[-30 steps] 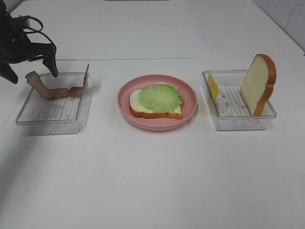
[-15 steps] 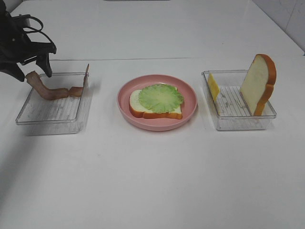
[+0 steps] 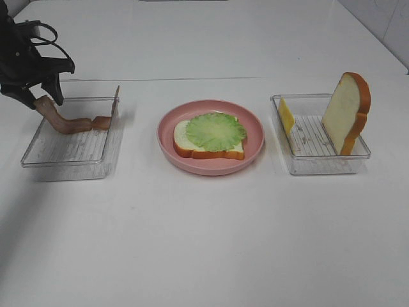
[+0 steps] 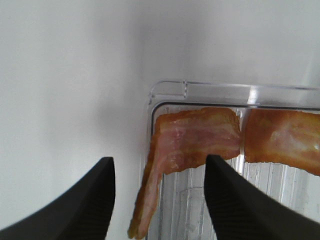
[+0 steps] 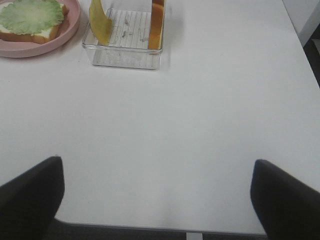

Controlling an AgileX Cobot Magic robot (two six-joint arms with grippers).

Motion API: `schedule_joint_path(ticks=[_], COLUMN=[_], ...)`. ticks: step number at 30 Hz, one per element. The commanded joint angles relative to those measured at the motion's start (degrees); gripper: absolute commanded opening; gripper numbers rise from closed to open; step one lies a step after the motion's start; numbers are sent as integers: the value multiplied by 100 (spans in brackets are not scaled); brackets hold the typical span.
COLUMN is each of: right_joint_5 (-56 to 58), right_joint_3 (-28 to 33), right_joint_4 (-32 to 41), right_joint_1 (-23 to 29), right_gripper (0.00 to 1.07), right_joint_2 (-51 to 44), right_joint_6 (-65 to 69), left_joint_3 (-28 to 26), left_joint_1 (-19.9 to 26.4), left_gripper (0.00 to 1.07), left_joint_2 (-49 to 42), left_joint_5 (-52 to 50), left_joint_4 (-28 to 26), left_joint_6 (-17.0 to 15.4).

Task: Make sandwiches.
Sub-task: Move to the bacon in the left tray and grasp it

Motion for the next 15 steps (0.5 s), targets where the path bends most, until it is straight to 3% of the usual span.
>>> schedule_joint_path(ticks=[1, 3, 5, 11, 14, 15], right_joint_5=[17, 17, 17, 17, 17, 17], right_joint_3=[-23, -23, -23, -23, -23, -23], right_joint_4=[17, 17, 17, 17, 17, 17], right_joint_1=[-17, -17, -17, -17, -17, -17], right_gripper=[99, 99, 99, 99, 99, 99], right_joint_2=[-195, -195, -195, -195, -195, -195], right_joint_6=[40, 40, 40, 40, 40, 40], left_joint_3=[6, 6, 6, 6, 6, 6], left_joint_1=[-11, -11, -11, -11, -11, -11], left_gripper=[45, 43, 26, 16, 8, 0], left_joint_2=[80, 103, 109, 109, 109, 109], left_joint_5=[109, 109, 86, 86, 97, 97], left_joint_4=[23, 23, 11, 29, 46, 69], left_joint_6=[-109, -109, -109, -109, -103, -97])
